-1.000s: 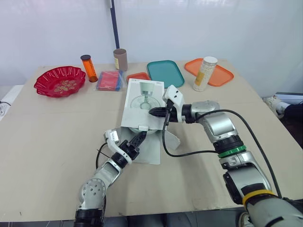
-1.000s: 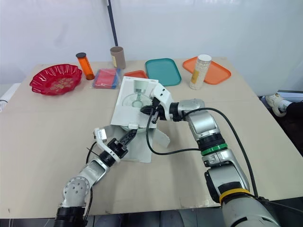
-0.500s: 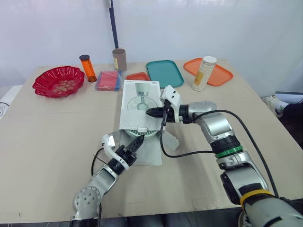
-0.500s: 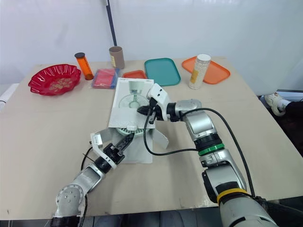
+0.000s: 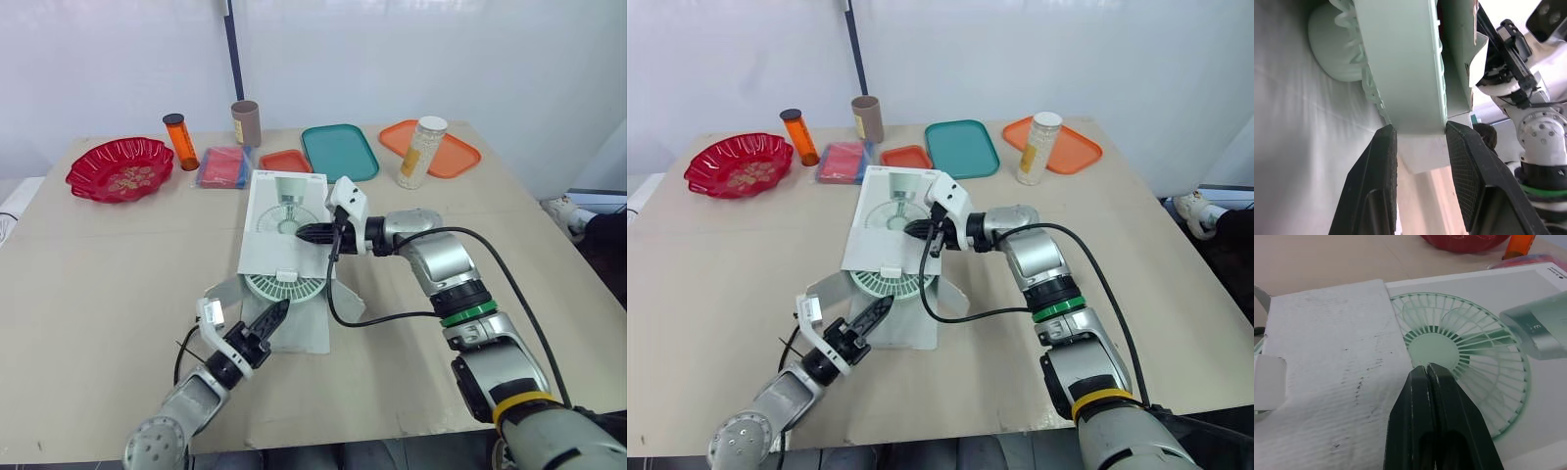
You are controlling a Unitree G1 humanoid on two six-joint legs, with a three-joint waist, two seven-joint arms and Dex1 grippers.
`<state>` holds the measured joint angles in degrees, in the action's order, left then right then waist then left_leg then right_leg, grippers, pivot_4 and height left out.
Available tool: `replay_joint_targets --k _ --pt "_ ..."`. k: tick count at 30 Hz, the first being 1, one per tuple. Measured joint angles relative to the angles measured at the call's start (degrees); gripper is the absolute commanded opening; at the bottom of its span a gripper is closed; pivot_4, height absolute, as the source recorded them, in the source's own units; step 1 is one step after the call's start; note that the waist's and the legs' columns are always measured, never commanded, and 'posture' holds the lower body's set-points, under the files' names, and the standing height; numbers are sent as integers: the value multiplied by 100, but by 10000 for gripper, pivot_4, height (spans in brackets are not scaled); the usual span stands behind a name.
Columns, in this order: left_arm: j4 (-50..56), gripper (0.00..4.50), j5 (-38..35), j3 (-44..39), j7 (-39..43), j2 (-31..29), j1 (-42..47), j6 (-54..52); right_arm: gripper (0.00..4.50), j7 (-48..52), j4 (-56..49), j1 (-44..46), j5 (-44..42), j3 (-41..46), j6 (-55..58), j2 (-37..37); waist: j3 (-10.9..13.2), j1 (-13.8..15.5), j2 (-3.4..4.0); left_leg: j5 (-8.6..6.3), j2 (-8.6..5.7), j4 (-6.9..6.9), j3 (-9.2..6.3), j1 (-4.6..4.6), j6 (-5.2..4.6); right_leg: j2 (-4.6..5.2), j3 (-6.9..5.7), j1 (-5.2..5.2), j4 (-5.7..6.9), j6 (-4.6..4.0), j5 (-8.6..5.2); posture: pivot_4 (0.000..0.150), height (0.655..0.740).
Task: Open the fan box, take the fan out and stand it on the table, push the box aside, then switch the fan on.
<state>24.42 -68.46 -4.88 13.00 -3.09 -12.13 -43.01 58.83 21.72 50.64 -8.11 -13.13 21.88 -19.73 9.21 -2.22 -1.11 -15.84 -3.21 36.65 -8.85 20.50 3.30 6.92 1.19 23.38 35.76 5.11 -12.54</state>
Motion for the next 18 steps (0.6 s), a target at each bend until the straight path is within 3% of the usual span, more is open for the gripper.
replay_joint_targets --k 18 --pt "302 11497 -938 98 -159 -490 -593 -205 0 -6 -15 -5 -2 -1 77 -7 1 0 2 -2 1 -1 1 0 -2 0 0 1 0 -2 -2 1500 7384"
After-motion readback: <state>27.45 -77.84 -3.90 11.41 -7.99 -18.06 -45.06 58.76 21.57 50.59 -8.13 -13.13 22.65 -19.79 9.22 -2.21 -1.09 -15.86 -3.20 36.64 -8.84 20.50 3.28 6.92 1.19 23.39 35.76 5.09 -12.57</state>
